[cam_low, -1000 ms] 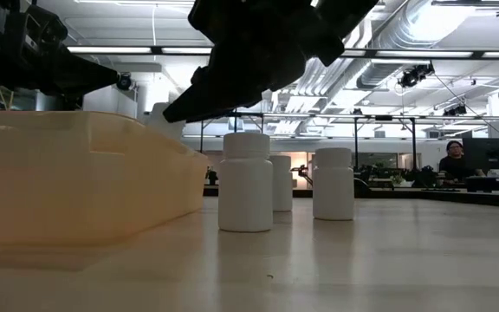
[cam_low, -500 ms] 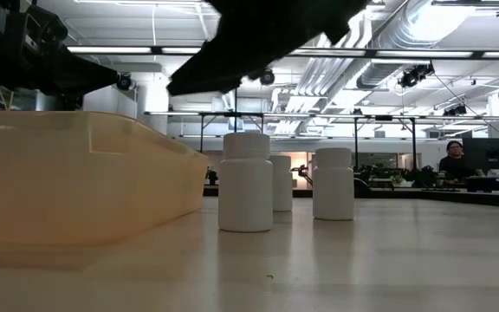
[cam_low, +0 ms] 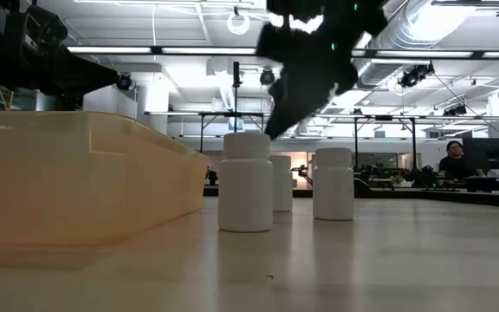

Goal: Pick and place pill bottles into a basket
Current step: Put the top white pill bottle into the orange bin

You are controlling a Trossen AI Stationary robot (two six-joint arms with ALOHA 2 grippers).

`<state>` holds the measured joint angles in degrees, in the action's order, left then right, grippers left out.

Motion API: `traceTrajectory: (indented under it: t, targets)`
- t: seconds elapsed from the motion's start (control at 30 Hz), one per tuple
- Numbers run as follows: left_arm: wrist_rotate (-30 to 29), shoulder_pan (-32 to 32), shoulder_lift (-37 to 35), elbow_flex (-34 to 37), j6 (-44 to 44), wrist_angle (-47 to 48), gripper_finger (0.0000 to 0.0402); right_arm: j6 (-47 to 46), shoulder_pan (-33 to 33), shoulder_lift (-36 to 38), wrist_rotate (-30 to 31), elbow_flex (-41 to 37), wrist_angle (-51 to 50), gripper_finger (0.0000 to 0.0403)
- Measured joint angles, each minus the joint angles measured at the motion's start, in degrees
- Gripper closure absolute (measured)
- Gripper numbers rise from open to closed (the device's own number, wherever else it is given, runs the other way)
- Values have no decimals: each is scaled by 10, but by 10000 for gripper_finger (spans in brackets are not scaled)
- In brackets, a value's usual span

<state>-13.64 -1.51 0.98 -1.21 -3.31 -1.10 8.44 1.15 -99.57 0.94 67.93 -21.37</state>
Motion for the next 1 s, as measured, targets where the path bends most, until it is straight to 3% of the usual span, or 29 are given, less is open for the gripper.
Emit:
traceTrajectory:
  t: [0.2,0.33,0.4,0.53,1.0]
  targets:
    - [0,0,0,0,0,0,314,-5,-36,0,-17,-37,61,186]
    - [0,0,0,0,0,0,314,-5,-48,-1,-89,-45,66,152]
    - [0,0,0,0,0,0,314,-5,-50,-1,-95,-50,67,144]
    - [0,0,0,0,0,0,314,-5,-49,-1,-64,-68,77,143]
    - [1,0,0,0,0,0,314,-7,-49,-2,-54,-89,113,174]
